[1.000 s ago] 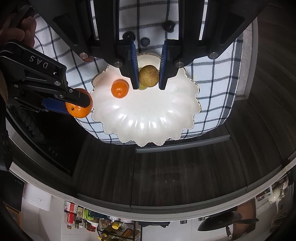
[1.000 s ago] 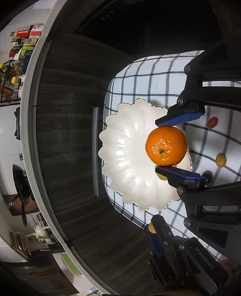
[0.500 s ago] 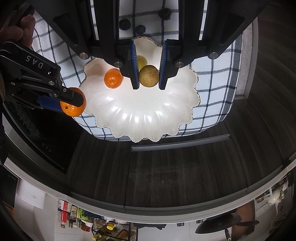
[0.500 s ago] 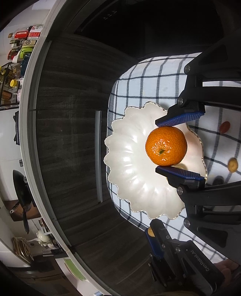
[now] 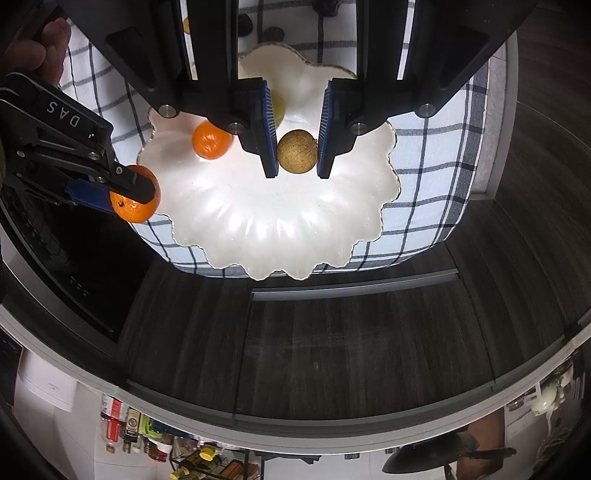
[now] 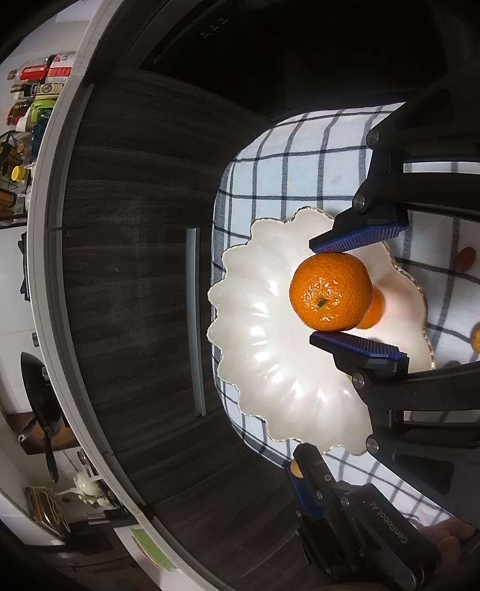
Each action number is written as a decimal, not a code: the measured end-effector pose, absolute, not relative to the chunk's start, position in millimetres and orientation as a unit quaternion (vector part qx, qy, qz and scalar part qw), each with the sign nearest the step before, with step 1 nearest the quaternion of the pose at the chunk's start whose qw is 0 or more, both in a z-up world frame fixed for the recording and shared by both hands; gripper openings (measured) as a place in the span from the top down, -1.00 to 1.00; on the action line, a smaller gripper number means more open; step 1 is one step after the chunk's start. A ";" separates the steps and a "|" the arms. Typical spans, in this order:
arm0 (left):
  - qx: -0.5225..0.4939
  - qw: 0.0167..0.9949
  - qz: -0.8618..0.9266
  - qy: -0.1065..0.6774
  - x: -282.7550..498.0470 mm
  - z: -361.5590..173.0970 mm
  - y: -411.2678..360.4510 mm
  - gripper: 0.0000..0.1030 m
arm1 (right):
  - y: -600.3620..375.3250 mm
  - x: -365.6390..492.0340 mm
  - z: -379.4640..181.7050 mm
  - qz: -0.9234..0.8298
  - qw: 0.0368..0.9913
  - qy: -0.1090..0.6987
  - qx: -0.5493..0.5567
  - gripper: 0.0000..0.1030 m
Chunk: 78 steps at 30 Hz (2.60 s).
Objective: Organize fruits
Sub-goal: 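Carry the longan over the bowl with the left tool while the right tool carries the mandarin there, then open the left tool to drop the longan while the right tool releases the mandarin into the bowl, then withdraw both tools from the bowl back toward the remaining fruits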
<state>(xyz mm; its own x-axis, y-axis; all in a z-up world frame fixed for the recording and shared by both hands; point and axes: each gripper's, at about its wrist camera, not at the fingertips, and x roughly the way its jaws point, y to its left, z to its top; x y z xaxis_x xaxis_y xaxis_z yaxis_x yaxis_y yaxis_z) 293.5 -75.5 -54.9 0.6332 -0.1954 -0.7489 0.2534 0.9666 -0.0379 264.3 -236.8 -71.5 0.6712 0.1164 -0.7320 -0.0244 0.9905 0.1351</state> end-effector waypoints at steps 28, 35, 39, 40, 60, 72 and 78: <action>0.011 0.897 -0.077 0.434 342.0 -93.6 -61.6 0.57 | -242.3 307.3 -105.7 0.003 0.901 0.430 0.063 0.13; 0.005 0.894 -0.071 0.442 347.6 -102.0 -59.0 0.57 | -241.6 313.7 -112.2 -0.005 0.897 0.437 0.065 0.13; 0.000 0.891 -0.068 0.449 349.5 -106.5 -57.8 0.57 | -241.6 316.9 -118.7 -0.012 0.892 0.448 0.064 0.13; 0.000 0.891 -0.069 0.449 349.4 -107.0 -58.0 0.57 | -241.5 317.1 -120.0 -0.014 0.891 0.449 0.062 0.13; -0.006 0.891 -0.053 0.451 345.4 -106.5 -50.7 -0.27 | -239.1 316.0 -127.2 -0.042 0.889 0.455 0.034 -0.54; 0.000 0.900 -0.036 0.433 334.1 -88.7 -45.5 -0.54 | -234.7 310.7 -109.7 -0.037 0.893 0.447 0.032 -0.55; 0.003 0.905 -0.035 0.425 323.2 -75.9 -45.3 -0.59 | -231.6 302.4 -97.5 -0.037 0.896 0.441 0.033 -0.55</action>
<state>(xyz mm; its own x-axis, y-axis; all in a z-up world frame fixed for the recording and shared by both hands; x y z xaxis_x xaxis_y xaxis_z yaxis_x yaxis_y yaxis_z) 323.2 -45.3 -75.9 0.6367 -0.0598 -0.7688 0.0654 0.9976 -0.0235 302.4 -231.6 -97.5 0.6084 -0.0371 -0.7928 0.0945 0.9952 0.0260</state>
